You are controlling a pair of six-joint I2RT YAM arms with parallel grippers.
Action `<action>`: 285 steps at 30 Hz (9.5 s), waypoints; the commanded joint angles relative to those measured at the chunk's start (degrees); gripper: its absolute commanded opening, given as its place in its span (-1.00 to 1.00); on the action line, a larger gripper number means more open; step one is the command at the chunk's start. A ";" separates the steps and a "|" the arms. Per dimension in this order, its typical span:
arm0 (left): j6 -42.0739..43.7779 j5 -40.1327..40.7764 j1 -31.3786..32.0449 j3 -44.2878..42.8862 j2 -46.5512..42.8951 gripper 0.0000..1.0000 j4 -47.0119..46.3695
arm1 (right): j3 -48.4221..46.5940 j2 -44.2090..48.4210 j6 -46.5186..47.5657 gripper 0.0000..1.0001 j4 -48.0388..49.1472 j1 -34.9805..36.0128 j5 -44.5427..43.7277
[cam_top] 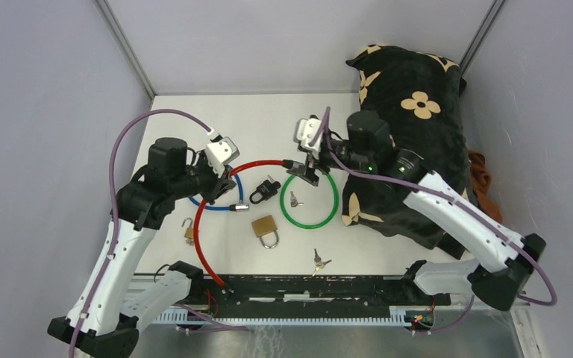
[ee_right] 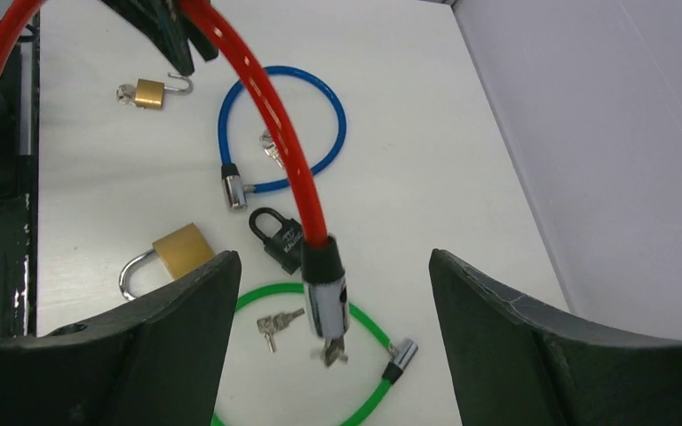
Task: Lock with the key
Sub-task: Lock the lock.
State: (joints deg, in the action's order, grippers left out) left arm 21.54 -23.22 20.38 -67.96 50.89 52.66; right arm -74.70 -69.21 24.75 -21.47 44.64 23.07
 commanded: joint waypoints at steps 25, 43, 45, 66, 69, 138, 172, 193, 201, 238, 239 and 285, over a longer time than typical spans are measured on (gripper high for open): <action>4.96 -4.11 0.12 -1.57 1.68 -0.95 -2.91 | -27.57 -28.63 7.24 0.43 -15.39 5.43 9.36; 7.78 -9.38 0.12 0.91 -0.41 -0.95 -4.35 | -28.01 -28.57 10.55 0.53 -15.96 5.45 5.20; 7.18 -9.55 0.10 0.67 -0.46 -0.96 -4.32 | -29.29 -30.81 10.68 0.31 -17.22 5.45 5.54; -14.04 -14.40 0.01 -6.11 -5.69 0.77 -20.11 | 12.03 -1.03 -49.96 -1.00 48.24 -24.97 21.82; -13.42 -18.19 0.00 -5.91 -5.83 0.51 -18.19 | 18.28 0.58 -59.84 -1.00 63.93 -26.13 21.14; 16.29 -1.74 6.89 3.24 -4.71 -0.95 8.40 | 23.45 3.44 -41.21 0.42 53.57 -6.48 -0.50; 12.18 26.54 6.86 -2.73 -13.54 -0.95 -17.38 | 18.32 -2.41 -9.02 0.67 38.45 -7.33 5.44; -5.64 17.70 6.86 7.23 -22.23 -0.96 -30.56 | 30.85 -24.58 -37.35 0.91 84.97 -5.86 -1.78; -7.08 18.36 6.77 8.32 -23.83 -0.95 -31.53 | 22.07 -38.85 -41.49 0.73 90.05 -3.76 -6.58; -22.97 -8.41 6.84 38.25 -23.09 -0.55 -49.58 | -1.57 -7.53 0.34 -1.00 15.76 -2.66 1.84; -23.40 -8.61 6.86 38.64 -22.74 -0.54 -50.77 | -1.97 -7.02 1.48 -1.00 14.18 -2.44 1.61; -22.37 -15.97 -1.19 48.70 -26.05 0.12 -57.56 | 0.84 1.96 -1.23 -1.00 3.42 1.32 -18.74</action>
State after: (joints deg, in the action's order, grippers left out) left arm -10.72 -37.98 19.35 -14.70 24.47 -9.15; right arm -67.64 -66.83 19.40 -16.19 45.65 8.45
